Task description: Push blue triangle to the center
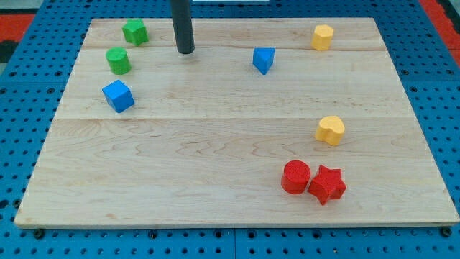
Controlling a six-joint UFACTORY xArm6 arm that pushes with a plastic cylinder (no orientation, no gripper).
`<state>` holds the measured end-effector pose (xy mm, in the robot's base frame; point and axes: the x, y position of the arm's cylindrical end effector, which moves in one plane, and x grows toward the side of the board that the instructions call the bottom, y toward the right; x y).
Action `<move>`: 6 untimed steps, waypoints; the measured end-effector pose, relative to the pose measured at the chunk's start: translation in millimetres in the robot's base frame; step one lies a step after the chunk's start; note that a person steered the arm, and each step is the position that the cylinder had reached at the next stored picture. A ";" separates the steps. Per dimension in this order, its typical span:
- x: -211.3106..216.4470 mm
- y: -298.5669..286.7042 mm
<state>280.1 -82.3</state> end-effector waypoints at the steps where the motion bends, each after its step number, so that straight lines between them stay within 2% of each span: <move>1: 8.9 2.3; 2: 31.8 2.9; 3: 6.2 31.1; 4: -11.9 102.1; 5: 11.0 173.3; 6: 43.9 119.6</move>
